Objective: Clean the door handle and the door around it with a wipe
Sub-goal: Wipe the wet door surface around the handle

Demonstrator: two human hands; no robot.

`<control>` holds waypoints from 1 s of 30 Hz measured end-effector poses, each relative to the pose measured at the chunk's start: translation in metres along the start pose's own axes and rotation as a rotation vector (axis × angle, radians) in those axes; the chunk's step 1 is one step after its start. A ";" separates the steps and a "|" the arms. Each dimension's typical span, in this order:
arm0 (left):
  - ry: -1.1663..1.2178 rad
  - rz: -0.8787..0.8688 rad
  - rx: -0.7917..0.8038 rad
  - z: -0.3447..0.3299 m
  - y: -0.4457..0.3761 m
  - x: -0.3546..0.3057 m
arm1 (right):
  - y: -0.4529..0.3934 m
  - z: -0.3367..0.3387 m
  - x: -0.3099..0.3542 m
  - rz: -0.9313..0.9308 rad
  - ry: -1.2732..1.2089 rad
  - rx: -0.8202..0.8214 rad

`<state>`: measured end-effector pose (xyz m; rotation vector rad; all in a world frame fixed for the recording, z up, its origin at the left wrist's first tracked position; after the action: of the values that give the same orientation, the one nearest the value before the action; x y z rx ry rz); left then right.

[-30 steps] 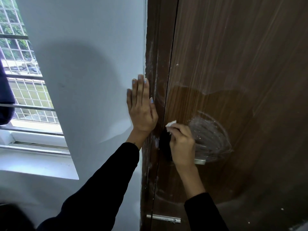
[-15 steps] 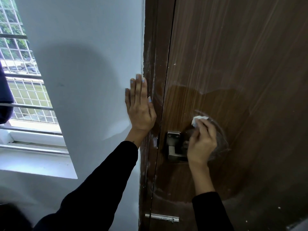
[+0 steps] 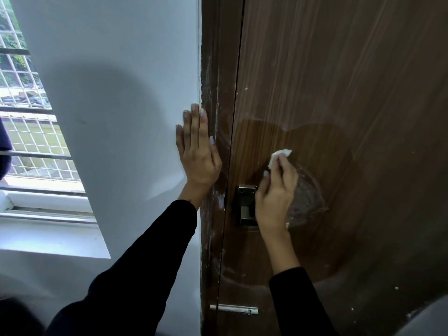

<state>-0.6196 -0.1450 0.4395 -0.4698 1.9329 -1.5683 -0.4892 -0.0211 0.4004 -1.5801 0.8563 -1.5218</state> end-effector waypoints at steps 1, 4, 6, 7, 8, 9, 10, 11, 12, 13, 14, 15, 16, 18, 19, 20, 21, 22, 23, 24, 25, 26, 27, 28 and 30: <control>-0.003 -0.002 0.002 0.000 0.000 0.000 | 0.007 -0.001 0.000 0.017 0.010 0.038; -0.010 -0.003 0.006 0.001 0.000 0.000 | 0.023 0.008 -0.017 -0.039 0.095 0.041; -0.014 0.000 0.008 0.000 0.000 -0.001 | 0.021 0.014 -0.027 -0.125 0.122 -0.018; -0.016 0.000 0.008 0.000 0.000 -0.001 | 0.018 0.014 -0.027 -0.139 0.126 -0.034; -0.017 -0.001 0.008 0.000 -0.001 -0.001 | 0.016 0.012 -0.023 -0.125 0.120 -0.024; -0.017 -0.003 0.008 0.000 -0.001 -0.001 | 0.016 0.007 -0.018 -0.089 0.105 0.011; -0.018 -0.006 0.007 0.000 -0.001 -0.001 | 0.018 0.003 -0.011 -0.047 0.089 0.055; -0.022 -0.008 0.004 0.000 -0.001 -0.001 | 0.022 0.000 -0.008 -0.010 0.081 0.096; -0.024 -0.008 0.004 0.000 -0.001 -0.001 | 0.026 0.000 -0.008 0.009 0.082 0.126; -0.025 -0.008 0.005 0.000 -0.001 0.000 | 0.030 0.002 -0.012 0.001 0.083 0.139; -0.024 -0.010 0.004 0.000 -0.001 0.000 | 0.032 0.006 -0.018 -0.040 0.077 0.134; -0.024 -0.013 0.002 0.000 0.000 0.000 | 0.031 0.011 -0.025 -0.097 0.068 0.111; -0.024 -0.014 -0.001 0.000 0.000 0.000 | 0.029 0.015 -0.029 -0.144 0.065 0.080; -0.023 -0.016 -0.006 -0.001 0.000 0.000 | 0.024 0.015 -0.027 -0.147 0.075 0.047; -0.022 -0.017 -0.007 -0.001 0.000 0.000 | 0.024 0.011 -0.022 -0.108 0.074 0.070; -0.023 -0.019 -0.009 0.000 0.000 0.000 | 0.025 0.007 -0.016 -0.054 0.066 0.109; -0.026 -0.021 -0.011 0.000 0.000 0.000 | 0.028 0.003 -0.012 -0.004 0.055 0.147; -0.030 -0.022 -0.010 -0.001 0.000 0.000 | 0.030 0.002 -0.011 0.022 0.048 0.176; -0.031 -0.022 -0.007 -0.001 0.000 0.001 | 0.030 0.004 -0.014 0.020 0.053 0.184; -0.031 -0.023 -0.005 -0.001 0.000 0.001 | 0.027 0.009 -0.020 -0.005 0.068 0.163; -0.030 -0.026 -0.005 -0.001 0.000 0.000 | 0.023 0.014 -0.026 -0.050 0.083 0.114; -0.029 -0.026 -0.003 -0.001 0.000 0.000 | 0.016 0.020 -0.033 -0.103 0.089 0.047; -0.029 -0.024 -0.001 -0.001 0.000 0.000 | 0.010 0.024 -0.036 -0.153 0.089 -0.023; -0.030 -0.023 -0.001 -0.001 0.000 0.000 | 0.005 0.026 -0.038 -0.181 0.085 -0.078; -0.033 -0.023 -0.001 -0.001 0.000 -0.001 | -0.002 0.023 -0.031 -0.148 0.062 -0.094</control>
<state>-0.6193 -0.1439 0.4393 -0.5167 1.9105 -1.5642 -0.4682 0.0083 0.3870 -1.7046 0.8722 -1.6634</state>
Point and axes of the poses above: each hand's wrist, its own y-axis away from the middle knuckle, its own z-axis out of the back of the hand, x = y × z, the point moved 6 cm from there along -y, towards the middle knuckle, and after that the axes turned 13 degrees about -x, right-handed, at the moved point
